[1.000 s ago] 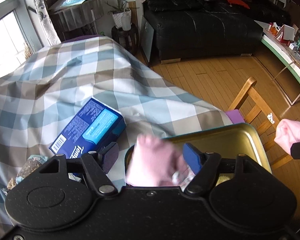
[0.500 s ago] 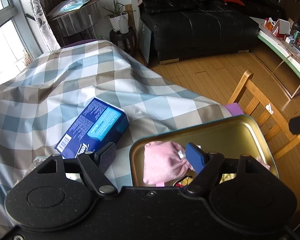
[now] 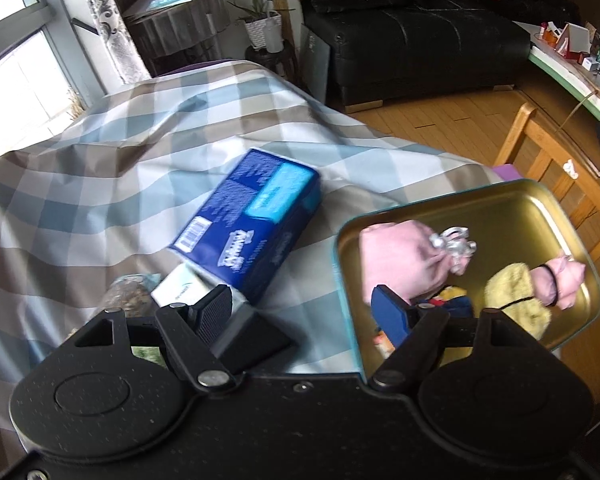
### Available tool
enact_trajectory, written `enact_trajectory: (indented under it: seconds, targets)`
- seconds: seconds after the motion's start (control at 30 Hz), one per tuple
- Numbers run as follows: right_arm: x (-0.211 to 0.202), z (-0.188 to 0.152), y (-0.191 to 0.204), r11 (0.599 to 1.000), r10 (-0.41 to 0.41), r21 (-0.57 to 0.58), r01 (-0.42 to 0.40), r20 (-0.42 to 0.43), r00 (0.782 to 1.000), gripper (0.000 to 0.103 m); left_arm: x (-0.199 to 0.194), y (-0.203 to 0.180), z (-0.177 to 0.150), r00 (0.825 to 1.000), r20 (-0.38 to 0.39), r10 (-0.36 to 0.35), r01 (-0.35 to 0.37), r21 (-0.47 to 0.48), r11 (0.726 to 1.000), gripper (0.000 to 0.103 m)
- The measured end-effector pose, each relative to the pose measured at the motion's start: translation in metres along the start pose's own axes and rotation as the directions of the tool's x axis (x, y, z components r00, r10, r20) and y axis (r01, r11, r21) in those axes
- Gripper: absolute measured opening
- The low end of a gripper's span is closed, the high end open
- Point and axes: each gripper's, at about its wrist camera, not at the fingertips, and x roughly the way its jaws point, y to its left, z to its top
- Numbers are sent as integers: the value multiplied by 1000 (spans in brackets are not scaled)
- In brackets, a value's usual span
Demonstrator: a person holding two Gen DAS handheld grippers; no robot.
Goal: Organize soft objects
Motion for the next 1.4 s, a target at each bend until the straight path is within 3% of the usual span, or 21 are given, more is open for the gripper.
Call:
enact_trajectory:
  seconds: [0.13, 0.33, 0.73, 0.97, 1.1, 1.4]
  targets:
    - [-3, 2, 18, 999, 7, -41, -7, 2, 1000, 67, -5, 36, -6, 1000, 11, 18, -17, -40, 999, 73]
    - [-3, 3, 42, 996, 17, -92, -18, -13, 1000, 67, -7, 92, -14, 994, 27, 103, -100, -98, 990, 74]
    - [-15, -2, 124, 962, 89, -255, -92, -24, 996, 68, -2, 182, -24, 988, -24, 151, -152, -273, 950, 74]
    - [-28, 2, 174, 931, 173, -323, -169, -17, 985, 70, 8, 213, -33, 984, -78, 161, -177, -322, 930, 74]
    - [-33, 0, 206, 906, 211, -374, -200, -12, 978, 76, 15, 226, -40, 981, -109, 159, -187, -334, 924, 74]
    - [-14, -17, 276, 832, 209, -518, -201, -42, 977, 77, 24, 246, -54, 979, -156, 134, -185, -385, 904, 73]
